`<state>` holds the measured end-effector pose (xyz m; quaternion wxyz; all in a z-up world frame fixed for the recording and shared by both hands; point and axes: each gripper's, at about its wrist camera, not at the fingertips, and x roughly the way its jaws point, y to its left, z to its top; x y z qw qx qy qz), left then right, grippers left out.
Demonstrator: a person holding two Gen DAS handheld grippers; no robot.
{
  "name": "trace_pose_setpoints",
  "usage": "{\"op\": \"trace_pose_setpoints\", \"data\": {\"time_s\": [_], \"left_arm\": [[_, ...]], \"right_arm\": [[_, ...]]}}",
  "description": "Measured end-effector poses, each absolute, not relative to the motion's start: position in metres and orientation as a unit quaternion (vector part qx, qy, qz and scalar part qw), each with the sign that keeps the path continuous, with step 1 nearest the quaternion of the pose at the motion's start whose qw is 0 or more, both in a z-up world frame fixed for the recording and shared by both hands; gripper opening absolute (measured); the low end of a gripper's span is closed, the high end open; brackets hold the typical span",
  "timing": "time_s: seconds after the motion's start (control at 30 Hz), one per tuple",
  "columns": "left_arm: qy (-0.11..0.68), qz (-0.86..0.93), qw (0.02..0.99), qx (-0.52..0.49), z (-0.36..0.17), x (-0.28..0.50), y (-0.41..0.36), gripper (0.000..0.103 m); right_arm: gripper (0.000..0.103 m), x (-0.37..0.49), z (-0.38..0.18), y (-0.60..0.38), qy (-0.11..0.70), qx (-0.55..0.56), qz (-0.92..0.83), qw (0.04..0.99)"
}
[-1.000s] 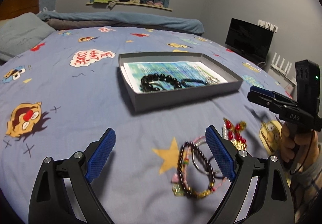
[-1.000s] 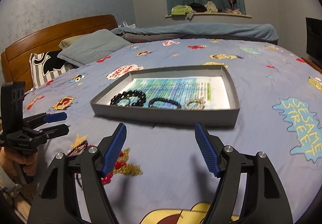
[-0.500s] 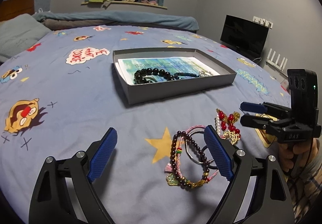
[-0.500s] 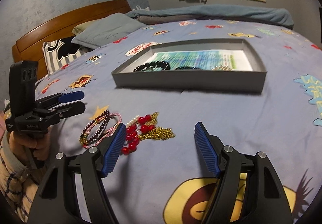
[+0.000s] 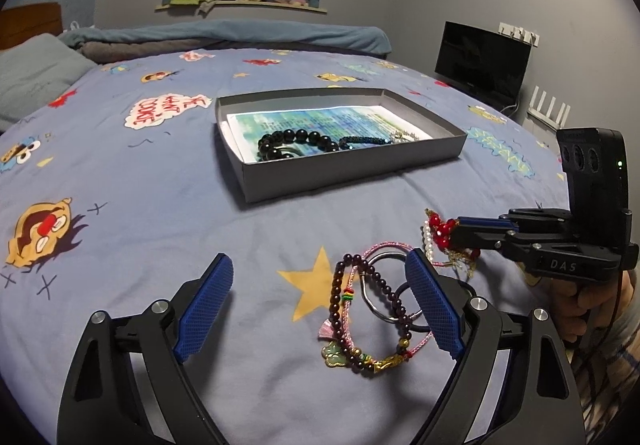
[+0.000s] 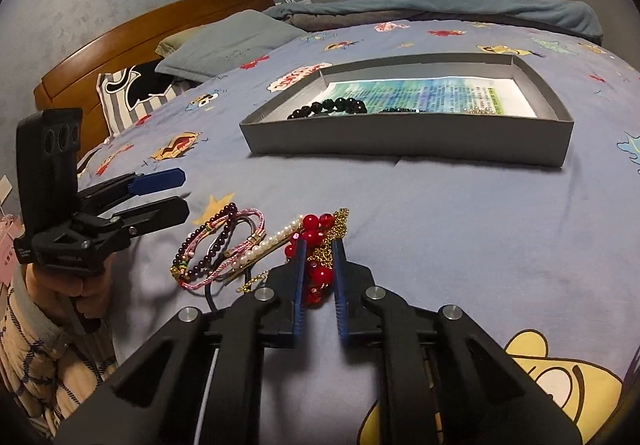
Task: Organize jewelry
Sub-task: 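Move both tools back to the remaining jewelry pile, then grasp the red bead strand with the right tool while the left grasps the pearl hairpin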
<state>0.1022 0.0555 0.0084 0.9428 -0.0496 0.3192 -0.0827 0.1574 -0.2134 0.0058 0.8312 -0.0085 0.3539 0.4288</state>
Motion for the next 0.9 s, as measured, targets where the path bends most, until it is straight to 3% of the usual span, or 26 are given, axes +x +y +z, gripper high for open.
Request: {"op": "trace_pose_setpoints", "data": {"time_s": [0.4,0.9], "left_arm": [[0.312,-0.108,0.942,-0.055,0.011,0.101,0.049,0.088],[0.307,-0.163,0.937,0.030,0.009,0.133,-0.028,0.072]], "right_arm": [[0.011,0.179,0.018,-0.261,0.334,0.041,0.370,0.866],[0.011,0.184,0.014,-0.281,0.345,0.047,0.348,0.871]]}}
